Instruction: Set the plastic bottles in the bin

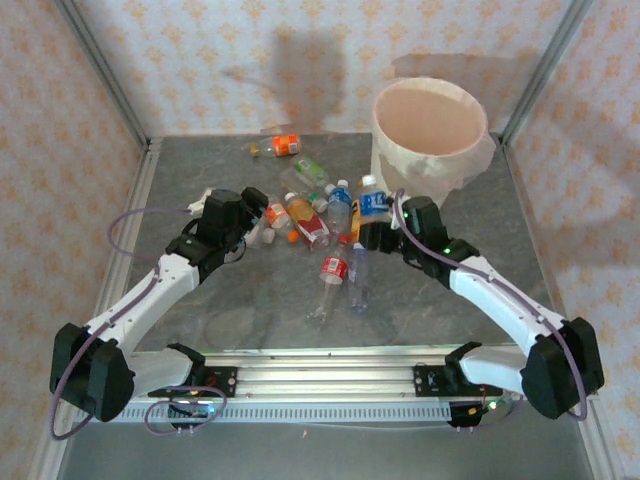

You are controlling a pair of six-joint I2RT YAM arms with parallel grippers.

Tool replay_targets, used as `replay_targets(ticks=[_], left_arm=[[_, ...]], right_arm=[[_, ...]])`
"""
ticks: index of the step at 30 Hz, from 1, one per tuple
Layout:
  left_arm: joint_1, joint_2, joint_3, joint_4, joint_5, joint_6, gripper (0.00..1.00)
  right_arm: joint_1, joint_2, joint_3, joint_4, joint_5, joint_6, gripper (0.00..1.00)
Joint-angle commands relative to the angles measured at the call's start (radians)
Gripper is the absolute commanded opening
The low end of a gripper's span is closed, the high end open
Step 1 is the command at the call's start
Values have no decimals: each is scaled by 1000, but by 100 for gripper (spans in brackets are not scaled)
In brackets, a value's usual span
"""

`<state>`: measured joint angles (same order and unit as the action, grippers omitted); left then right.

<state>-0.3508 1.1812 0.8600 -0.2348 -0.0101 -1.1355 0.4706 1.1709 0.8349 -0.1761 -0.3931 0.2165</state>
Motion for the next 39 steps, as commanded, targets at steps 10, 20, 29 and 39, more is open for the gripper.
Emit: replay_targets(ticks=[10, 20, 29, 39], left_arm=[[7, 13, 29, -17, 25, 41, 100], [6, 11, 39, -21, 32, 60, 100], [7, -35, -16, 28, 13, 42, 100], [7, -88, -53, 23, -23, 41, 100]], right_arm=[[-10, 137, 543, 9, 198, -133, 54], [-173, 379, 872, -279, 336, -230, 56], [-276, 588, 1099, -502, 436, -285, 57], [-328, 812, 1383, -734, 425, -285, 59]])
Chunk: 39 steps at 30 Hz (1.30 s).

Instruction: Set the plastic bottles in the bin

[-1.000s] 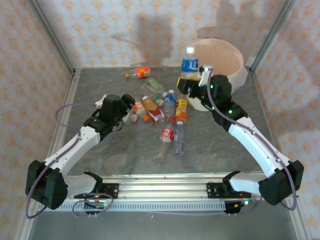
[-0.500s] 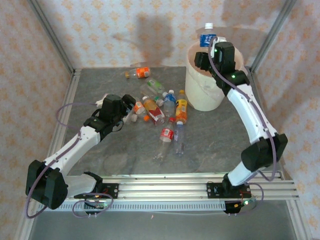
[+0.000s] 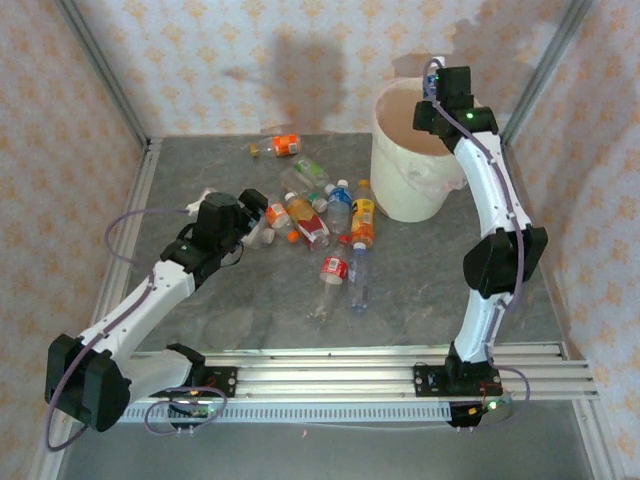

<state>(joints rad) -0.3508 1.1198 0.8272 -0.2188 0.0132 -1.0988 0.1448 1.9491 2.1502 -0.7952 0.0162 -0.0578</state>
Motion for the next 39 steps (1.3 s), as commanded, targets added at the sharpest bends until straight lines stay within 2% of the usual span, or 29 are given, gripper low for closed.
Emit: replay_targets(ticks=[1, 10, 17, 23, 31, 39], left_arm=[[7, -30, -24, 7, -52, 5, 100], [9, -48, -31, -19, -85, 10, 100], [12, -34, -31, -24, -83, 7, 100], [19, -27, -35, -11, -80, 6, 100], [26, 4, -20, -15, -48, 8, 100], [28, 22, -26, -8, -42, -12, 100]], right_arm=[[-2, 51, 90, -134, 35, -11, 59], [-4, 165, 215, -245, 261, 3, 62], [-4, 205, 299, -311, 312, 35, 71], [-5, 180, 322, -320, 256, 30, 82], [-5, 97, 302, -302, 194, 21, 85], [-4, -44, 160, -181, 112, 35, 87]])
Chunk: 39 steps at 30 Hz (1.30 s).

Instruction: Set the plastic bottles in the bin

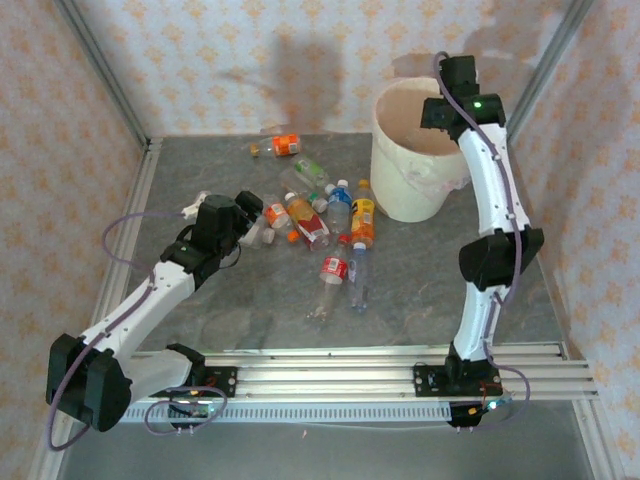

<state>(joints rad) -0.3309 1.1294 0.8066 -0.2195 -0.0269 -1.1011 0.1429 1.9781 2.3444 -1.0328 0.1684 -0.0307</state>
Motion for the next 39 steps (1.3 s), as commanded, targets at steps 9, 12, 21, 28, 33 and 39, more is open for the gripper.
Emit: replay_targets(ticks=[9, 12, 21, 28, 33, 39], left_arm=[[15, 66, 80, -130, -32, 44, 100], [15, 98, 121, -163, -37, 60, 100], [16, 189, 203, -215, -52, 26, 100], [-32, 261, 286, -355, -82, 57, 100], [1, 292, 323, -472, -200, 80, 100], [47, 395, 372, -511, -291, -79, 100]], right_arm=[[2, -370, -395, 387, -301, -50, 95], [7, -493, -557, 528, -378, -55, 99], [68, -763, -862, 693, -623, -66, 99], [140, -951, -1089, 775, -673, -19, 99], [149, -1042, -1232, 770, -630, 2, 99], [148, -1056, -1284, 788, -590, 32, 99]])
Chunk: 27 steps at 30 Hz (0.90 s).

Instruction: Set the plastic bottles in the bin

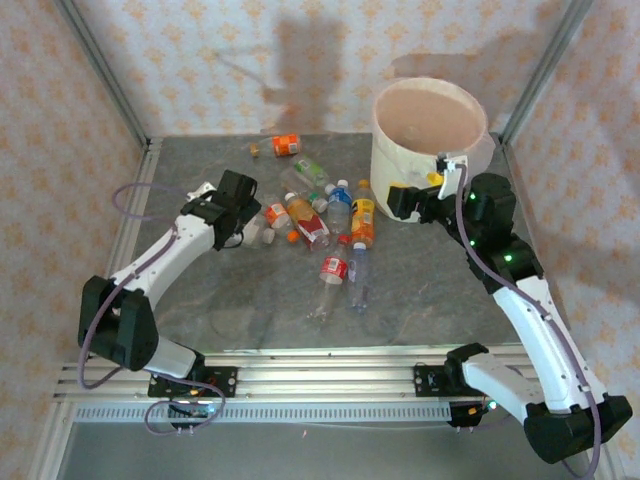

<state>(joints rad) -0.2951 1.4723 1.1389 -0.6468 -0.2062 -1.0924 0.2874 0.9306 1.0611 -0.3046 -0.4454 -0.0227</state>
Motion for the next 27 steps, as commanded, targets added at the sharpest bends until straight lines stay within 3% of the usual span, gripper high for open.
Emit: replay_targets(ticks=[1, 7, 12, 21, 27], left_arm=[[20, 91, 68, -105, -120, -115, 100], [85, 364, 346, -271, -74, -105, 100], [107, 506, 448, -283, -35, -154, 100], [127, 541, 380, -169, -10, -259, 100], [133, 535, 386, -162, -16, -226, 100]], right_arm=[[4, -6, 2, 64, 23, 26, 99], [5, 5, 22, 84, 33, 42, 99], [5, 4, 19, 67, 19, 65, 99], [5, 2, 2, 56, 9, 140, 99], [6, 8, -1, 57, 10, 139, 99]])
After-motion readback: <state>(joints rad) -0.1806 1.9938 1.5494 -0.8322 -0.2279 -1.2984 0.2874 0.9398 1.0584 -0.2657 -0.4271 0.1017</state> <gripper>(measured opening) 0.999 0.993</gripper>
